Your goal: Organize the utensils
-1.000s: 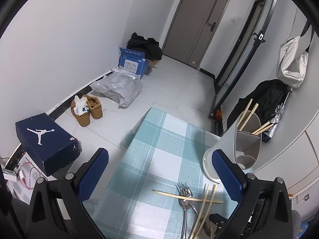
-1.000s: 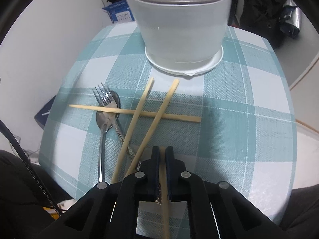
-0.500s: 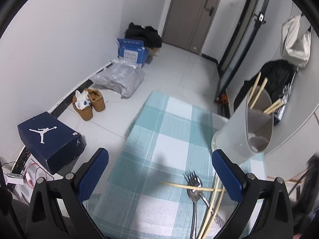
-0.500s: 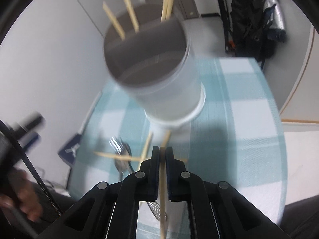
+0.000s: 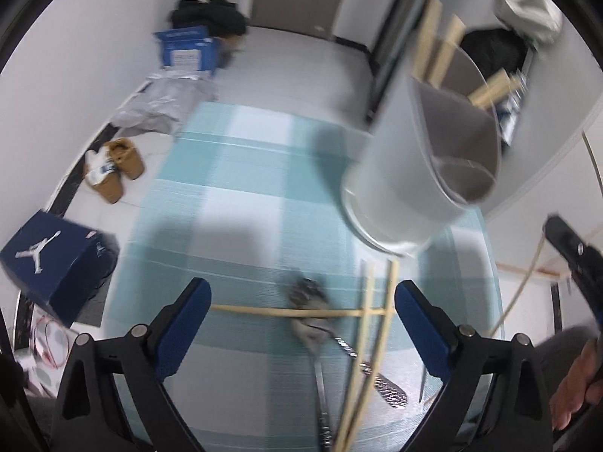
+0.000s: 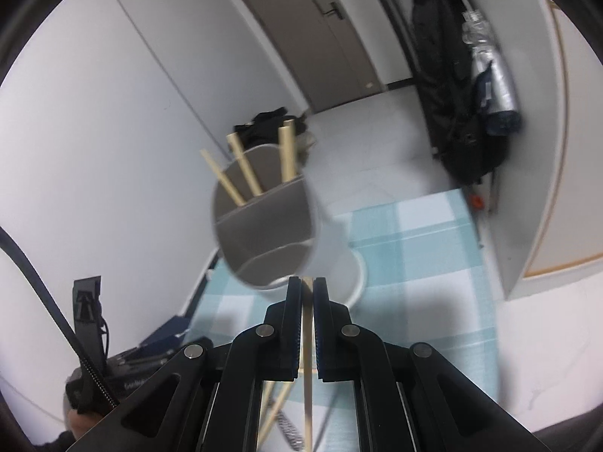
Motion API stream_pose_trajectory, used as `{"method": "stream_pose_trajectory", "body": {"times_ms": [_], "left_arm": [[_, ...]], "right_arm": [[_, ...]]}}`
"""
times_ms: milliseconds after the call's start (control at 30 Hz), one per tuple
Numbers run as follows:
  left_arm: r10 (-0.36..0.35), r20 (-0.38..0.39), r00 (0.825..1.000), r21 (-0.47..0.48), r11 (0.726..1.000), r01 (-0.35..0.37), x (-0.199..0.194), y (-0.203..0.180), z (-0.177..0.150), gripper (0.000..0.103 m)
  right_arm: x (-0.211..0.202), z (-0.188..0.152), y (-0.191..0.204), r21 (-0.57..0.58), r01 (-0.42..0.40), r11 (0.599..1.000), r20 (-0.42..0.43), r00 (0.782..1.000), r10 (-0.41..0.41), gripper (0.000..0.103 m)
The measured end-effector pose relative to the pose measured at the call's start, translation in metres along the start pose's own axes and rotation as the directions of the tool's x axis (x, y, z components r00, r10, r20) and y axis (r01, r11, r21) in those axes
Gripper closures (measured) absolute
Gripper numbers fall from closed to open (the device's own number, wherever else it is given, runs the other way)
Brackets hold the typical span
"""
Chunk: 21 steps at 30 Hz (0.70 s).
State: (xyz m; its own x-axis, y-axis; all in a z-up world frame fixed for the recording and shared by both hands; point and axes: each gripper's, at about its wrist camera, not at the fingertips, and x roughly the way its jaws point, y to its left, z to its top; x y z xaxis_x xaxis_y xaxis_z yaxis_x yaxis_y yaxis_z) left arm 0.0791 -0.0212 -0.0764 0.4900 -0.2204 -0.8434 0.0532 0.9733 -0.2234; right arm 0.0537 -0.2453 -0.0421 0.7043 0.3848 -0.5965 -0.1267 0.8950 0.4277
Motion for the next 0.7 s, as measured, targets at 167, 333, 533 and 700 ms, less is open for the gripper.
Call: {"method": "stream_pose_trajectory", "body": {"times_ms": [167, 333, 533, 700], "left_arm": [[0.048, -0.050, 0.998, 0.123, 0.992, -0.041, 0.021, -0.028, 0.002, 0.025], [0.043, -0.110, 0.993, 0.148, 0.989, -0.027, 0.036, -0.034, 0.005, 0.038], [0.051, -0.159, 0.986, 0.154, 0.988, -0.027, 0.048, -0.040, 0.008, 0.072], [0.039, -0.191, 0.981, 0.144, 0.989, -0.011, 0.053, -0.045, 0.005, 0.072]], "right_arm": [[-0.005, 0.003, -0.029, 0.094, -0.016, 0.995, 0.017, 1.000, 0.014, 0.098], [-0.011, 0.006, -0.044, 0.118, -0.038, 0.992, 0.050, 0.998, 0.033, 0.098], [-0.014, 0.005, -0.052, 0.131, -0.054, 0.990, 0.053, 0.997, 0.048, 0.098], [-0.018, 0.004, -0.052, 0.121, -0.054, 0.991, 0.061, 0.997, 0.047, 0.098]]}}
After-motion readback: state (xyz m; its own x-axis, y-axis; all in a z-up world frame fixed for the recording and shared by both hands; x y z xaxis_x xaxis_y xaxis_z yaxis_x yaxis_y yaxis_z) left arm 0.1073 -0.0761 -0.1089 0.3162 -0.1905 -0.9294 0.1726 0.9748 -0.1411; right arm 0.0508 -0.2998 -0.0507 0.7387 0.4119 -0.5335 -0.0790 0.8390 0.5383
